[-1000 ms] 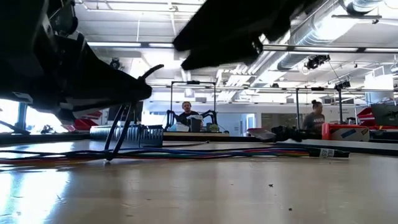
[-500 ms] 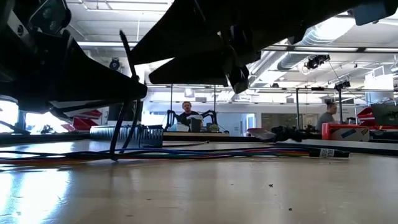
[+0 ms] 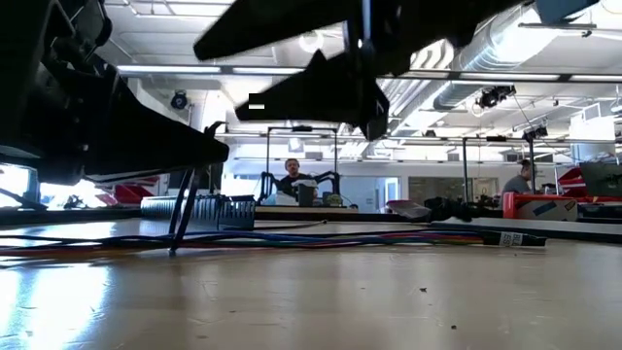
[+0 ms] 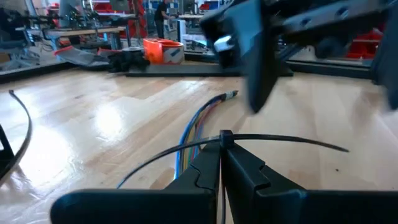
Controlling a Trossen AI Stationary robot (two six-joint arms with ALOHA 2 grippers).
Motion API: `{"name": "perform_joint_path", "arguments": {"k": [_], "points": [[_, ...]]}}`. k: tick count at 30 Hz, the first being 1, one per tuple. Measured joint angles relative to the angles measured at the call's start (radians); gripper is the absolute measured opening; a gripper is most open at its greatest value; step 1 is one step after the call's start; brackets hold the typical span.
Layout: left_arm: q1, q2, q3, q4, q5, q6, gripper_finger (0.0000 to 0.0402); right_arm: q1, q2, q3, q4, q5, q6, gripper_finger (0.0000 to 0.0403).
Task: Ziptie cables
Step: Wrap the cable wires with the black zip tie
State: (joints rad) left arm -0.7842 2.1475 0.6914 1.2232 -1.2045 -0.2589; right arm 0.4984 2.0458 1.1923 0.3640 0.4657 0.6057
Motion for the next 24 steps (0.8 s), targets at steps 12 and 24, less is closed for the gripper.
{"name": "perform_joint_path", "arguments": {"k": [12, 24], "points": [[0.012, 0.000, 0.000, 0.003, -0.011, -0.012, 0.0000, 0.008, 0.037, 0.000, -0.001, 0.142, -0.079, 0.0198], [0.012, -0.001, 0.000, 0.008, -0.012, -0.031, 0.0000, 0.005, 0.037, 0.000, -0.032, 0.133, -0.098, 0.0114]]}}
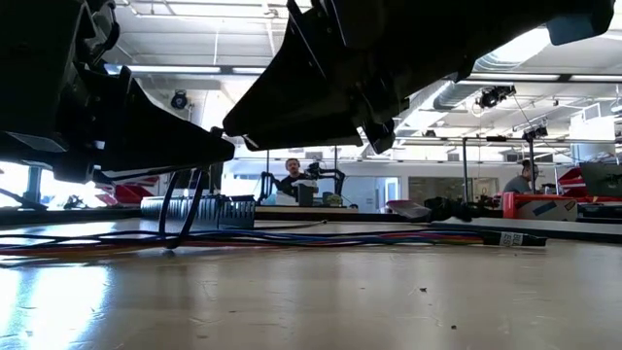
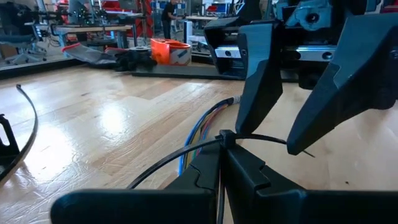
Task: Ziptie cables
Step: Wrap the cable wires with the black zip tie
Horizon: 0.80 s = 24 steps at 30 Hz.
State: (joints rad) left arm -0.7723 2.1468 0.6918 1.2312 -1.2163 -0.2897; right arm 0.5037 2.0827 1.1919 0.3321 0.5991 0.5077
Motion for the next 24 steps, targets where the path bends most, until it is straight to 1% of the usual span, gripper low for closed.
{"name": "perform_joint_path", "arguments": {"k": [5, 15, 17, 20, 24], "points": [[0.000, 0.000, 0.000, 0.000, 0.001, -0.004, 0.0000, 0.000, 0.000, 0.000, 0.013, 0.008, -0.025, 0.0118], [0.000, -0.001, 0.000, 0.000, 0.001, -0.005, 0.0000, 0.000, 0.005, 0.000, 0.043, -0.001, -0.016, 0.0163], [0.000, -0.001, 0.000, 0.000, 0.001, -0.005, 0.0000, 0.000, 0.009, 0.000, 0.046, -0.001, -0.019, 0.0165], [0.000, -0.001, 0.000, 0.000, 0.002, -0.004, 0.0000, 0.004, 0.017, 0.000, 0.066, 0.048, -0.034, 0.0165], [0.000, -0.001, 0.000, 0.000, 0.002, -0.005, 0.0000, 0.007, 0.017, 0.000, 0.076, 0.048, -0.038, 0.0165]]}}
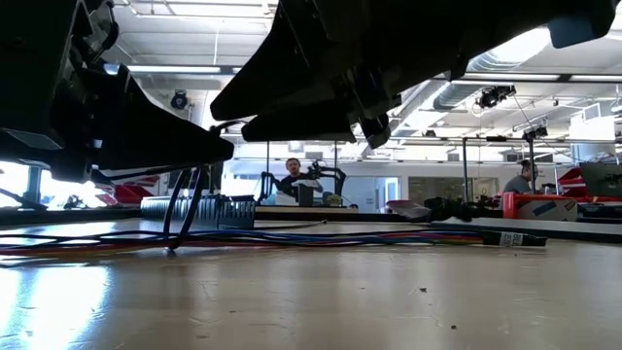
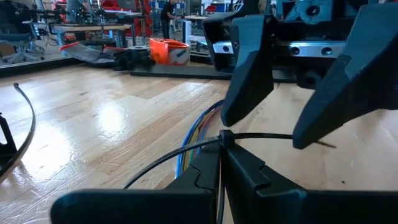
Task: Ziptie cables
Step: Wrap the cable wires with the black zip tie
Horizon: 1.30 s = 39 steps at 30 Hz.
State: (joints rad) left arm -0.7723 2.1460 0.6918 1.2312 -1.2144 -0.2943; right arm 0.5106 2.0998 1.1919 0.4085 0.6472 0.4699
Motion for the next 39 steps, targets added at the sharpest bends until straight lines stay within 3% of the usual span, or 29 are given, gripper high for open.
{"name": "perform_joint_path", "arguments": {"k": [11, 16, 22, 24, 31, 39], "points": [[0.000, 0.000, 0.000, 0.000, 0.002, -0.002, 0.0000, 0.003, 0.041, 0.000, 0.012, 0.056, 0.023, 0.0157], [0.000, 0.000, 0.000, -0.002, 0.002, -0.002, 0.0000, 0.008, 0.041, 0.000, 0.070, 0.074, -0.036, 0.0109], [-0.002, 0.000, 0.000, -0.007, 0.040, 0.036, 0.0005, 0.027, 0.036, 0.000, 0.106, 0.093, -0.098, 0.0017], [-0.002, 0.000, 0.000, -0.006, 0.052, 0.054, 0.0018, 0.028, 0.035, 0.000, 0.105, 0.083, -0.104, 0.0008], [-0.002, 0.000, 0.000, -0.007, 0.031, 0.050, 0.0051, 0.020, 0.034, 0.000, 0.105, 0.005, -0.091, 0.0061], [-0.002, 0.000, 0.000, -0.010, 0.007, 0.061, 0.0004, 0.013, 0.034, 0.000, 0.088, -0.021, -0.128, 0.0184]]}}
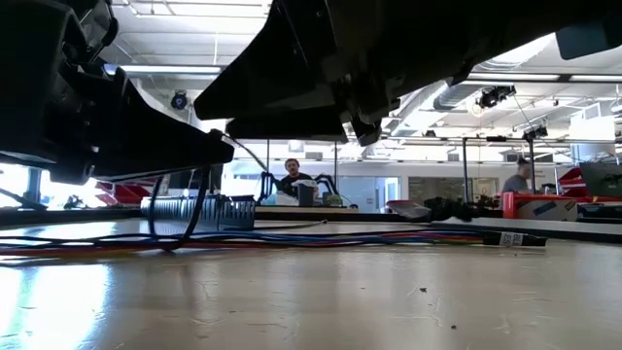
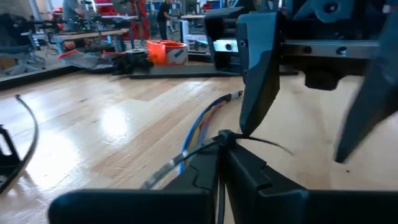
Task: Ziptie cables
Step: Wrap the cable wires with the black zip tie
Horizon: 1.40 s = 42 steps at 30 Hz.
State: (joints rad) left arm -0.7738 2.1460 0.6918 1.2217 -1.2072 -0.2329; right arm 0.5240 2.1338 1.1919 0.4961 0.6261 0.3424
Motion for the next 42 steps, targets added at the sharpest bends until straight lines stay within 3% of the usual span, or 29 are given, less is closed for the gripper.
{"name": "perform_joint_path", "arguments": {"k": [4, 9, 15, 23, 28, 37, 42], "points": [[0.000, 0.000, 0.000, 0.001, -0.015, 0.000, 0.0004, 0.000, 0.000, 0.000, -0.027, 0.083, 0.042, 0.0206], [0.000, 0.000, 0.000, 0.001, -0.017, 0.000, 0.0001, -0.002, 0.004, 0.000, -0.074, 0.108, 0.103, 0.0185], [0.000, 0.000, 0.000, 0.001, -0.018, -0.001, 0.0000, -0.001, 0.021, 0.000, -0.028, 0.125, 0.102, 0.0124], [-0.005, 0.000, 0.000, 0.001, -0.026, 0.000, 0.0000, 0.002, 0.021, 0.000, -0.009, 0.132, 0.067, 0.0010], [-0.006, 0.000, 0.000, 0.001, -0.008, 0.034, 0.0016, 0.003, 0.021, 0.000, -0.006, 0.132, 0.079, 0.0003], [-0.049, 0.000, 0.000, 0.000, 0.008, -0.019, 0.0104, -0.006, 0.021, 0.053, -0.061, 0.145, 0.128, 0.0001], [-0.067, 0.000, 0.000, 0.000, -0.022, -0.026, 0.0106, -0.007, 0.021, 0.112, -0.196, 0.179, 0.155, 0.0001]]}}
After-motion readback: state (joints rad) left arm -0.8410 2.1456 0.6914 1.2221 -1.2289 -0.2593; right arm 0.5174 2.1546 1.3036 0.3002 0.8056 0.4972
